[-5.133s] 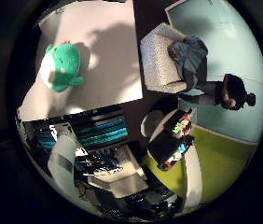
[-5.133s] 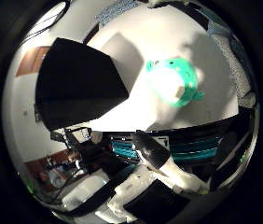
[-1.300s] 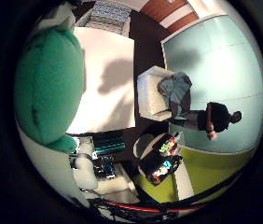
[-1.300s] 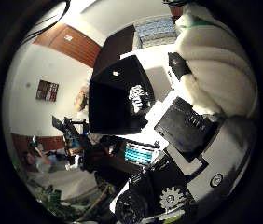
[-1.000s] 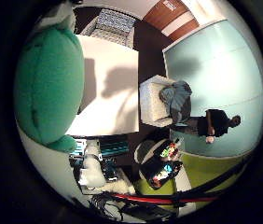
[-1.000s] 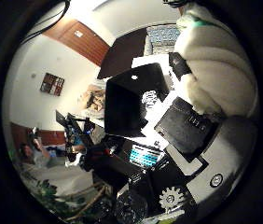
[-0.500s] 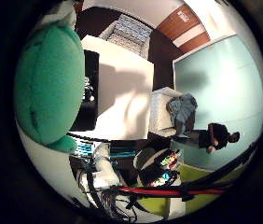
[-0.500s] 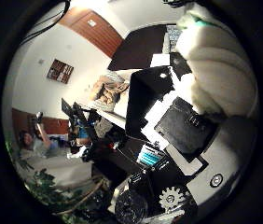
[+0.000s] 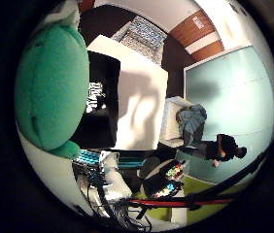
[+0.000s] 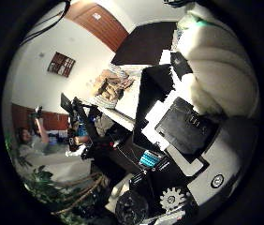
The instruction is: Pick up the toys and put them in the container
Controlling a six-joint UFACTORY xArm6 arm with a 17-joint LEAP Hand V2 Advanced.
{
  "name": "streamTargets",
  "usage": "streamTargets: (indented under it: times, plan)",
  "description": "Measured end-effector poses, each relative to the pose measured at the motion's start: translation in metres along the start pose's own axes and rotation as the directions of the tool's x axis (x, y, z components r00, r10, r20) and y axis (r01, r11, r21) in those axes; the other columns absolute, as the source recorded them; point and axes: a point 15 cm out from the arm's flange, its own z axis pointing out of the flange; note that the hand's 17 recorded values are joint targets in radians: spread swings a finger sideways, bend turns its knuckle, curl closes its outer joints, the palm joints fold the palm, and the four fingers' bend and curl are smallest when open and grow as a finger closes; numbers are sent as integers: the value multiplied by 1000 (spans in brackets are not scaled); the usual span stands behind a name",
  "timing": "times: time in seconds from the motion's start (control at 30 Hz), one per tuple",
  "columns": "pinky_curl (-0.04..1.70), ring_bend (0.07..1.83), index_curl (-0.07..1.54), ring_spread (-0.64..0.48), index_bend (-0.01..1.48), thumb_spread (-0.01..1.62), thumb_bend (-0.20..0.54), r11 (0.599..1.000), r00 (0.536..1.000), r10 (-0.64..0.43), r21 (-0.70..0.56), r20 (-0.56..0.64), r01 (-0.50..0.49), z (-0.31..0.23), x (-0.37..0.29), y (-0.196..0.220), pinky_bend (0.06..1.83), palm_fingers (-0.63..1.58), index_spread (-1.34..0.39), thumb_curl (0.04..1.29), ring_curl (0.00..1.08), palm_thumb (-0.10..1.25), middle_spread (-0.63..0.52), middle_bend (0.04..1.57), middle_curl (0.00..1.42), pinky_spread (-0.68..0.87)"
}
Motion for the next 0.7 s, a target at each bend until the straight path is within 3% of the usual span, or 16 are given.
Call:
streamTargets:
  times: [0.03,0.1,0.17,0.2,0.3,0.47,0.57,0.7]
  plan:
    - [1036,1238,982,-266,731,913,-36,1000,1000,2,14,3,-2,-2,-1,-2,1113,1052,-339,734,827,851,-228,1076,978,-288]
    - [958,1209,902,-280,406,1021,-39,1000,1000,0,31,13,0,-5,-4,-5,1099,847,-368,644,765,775,-241,984,909,-371]
    - [876,1149,776,-289,157,1090,-31,1000,1000,-6,30,16,6,-5,-4,-4,1117,571,-439,572,698,730,-250,765,817,-472]
    - [852,1060,722,-267,163,1108,-31,1000,1000,-8,28,17,7,-5,-5,-4,1079,353,-468,549,655,714,-236,637,764,-447]
    - [832,874,641,-120,206,1131,-31,1000,1000,-16,21,16,16,-4,-5,-2,953,63,-505,489,571,675,-158,446,644,-236]
    - [685,635,462,157,167,1131,-25,1000,1000,-21,20,16,21,-4,-5,-1,812,-3,-500,409,389,622,-32,290,471,319]
    - [615,576,386,202,151,1124,-25,999,999,-35,28,17,34,-7,-5,-1,774,7,-490,386,344,608,-16,294,432,451]
    - [546,537,321,218,151,1119,-20,998,999,-43,43,16,42,-14,-4,2,743,31,-473,371,307,610,-12,288,395,509]
